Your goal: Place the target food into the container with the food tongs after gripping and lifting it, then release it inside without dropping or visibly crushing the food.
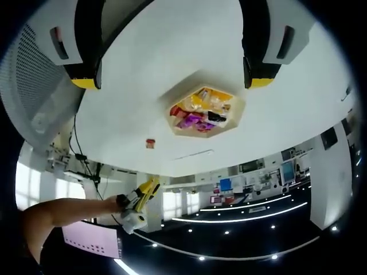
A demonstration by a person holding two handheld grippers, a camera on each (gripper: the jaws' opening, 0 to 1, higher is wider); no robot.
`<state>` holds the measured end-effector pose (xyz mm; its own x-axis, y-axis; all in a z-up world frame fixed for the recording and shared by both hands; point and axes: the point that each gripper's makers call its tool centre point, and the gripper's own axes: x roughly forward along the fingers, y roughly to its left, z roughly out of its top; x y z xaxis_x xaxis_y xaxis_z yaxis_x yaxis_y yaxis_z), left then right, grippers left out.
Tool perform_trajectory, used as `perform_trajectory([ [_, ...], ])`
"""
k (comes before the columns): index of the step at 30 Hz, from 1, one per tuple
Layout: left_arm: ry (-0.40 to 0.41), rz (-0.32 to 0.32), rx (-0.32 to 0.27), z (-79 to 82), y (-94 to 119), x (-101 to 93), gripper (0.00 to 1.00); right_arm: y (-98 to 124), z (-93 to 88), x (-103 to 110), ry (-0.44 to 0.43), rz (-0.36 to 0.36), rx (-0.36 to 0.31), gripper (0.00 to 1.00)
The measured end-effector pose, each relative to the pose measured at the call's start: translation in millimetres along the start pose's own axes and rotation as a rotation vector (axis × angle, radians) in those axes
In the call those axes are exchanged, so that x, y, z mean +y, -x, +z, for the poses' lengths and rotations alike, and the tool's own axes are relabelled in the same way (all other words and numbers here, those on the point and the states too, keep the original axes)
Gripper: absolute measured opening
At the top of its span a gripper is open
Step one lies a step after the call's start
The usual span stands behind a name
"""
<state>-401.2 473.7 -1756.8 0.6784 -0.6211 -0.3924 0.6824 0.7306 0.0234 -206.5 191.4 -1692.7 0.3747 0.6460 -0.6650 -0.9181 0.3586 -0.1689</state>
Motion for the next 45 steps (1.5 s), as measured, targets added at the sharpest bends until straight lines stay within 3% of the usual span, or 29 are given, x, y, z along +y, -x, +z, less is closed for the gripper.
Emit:
perform_trajectory([
  [11,0.006,0.006,0.047,-9.5,-2,1.5,0.99,-12,-46.9,-31,-0.086,-0.017,0.028,0.28],
  [22,-0.004,-0.002,0.082,-16.3,-3,1.1,0.99,-36,-81.1,-44,-0.132,0.027,0.041,0.28],
  [29,0.005,-0.004,0.108,-23.0,-4,1.7,0.99,-54,-111.6,-39,-0.105,0.076,0.109,0.28],
  [45,-0.003,-0.002,0.129,-26.9,-5,2.2,0.98,-62,-127.9,-21,-0.089,0.184,0.141,0.28],
])
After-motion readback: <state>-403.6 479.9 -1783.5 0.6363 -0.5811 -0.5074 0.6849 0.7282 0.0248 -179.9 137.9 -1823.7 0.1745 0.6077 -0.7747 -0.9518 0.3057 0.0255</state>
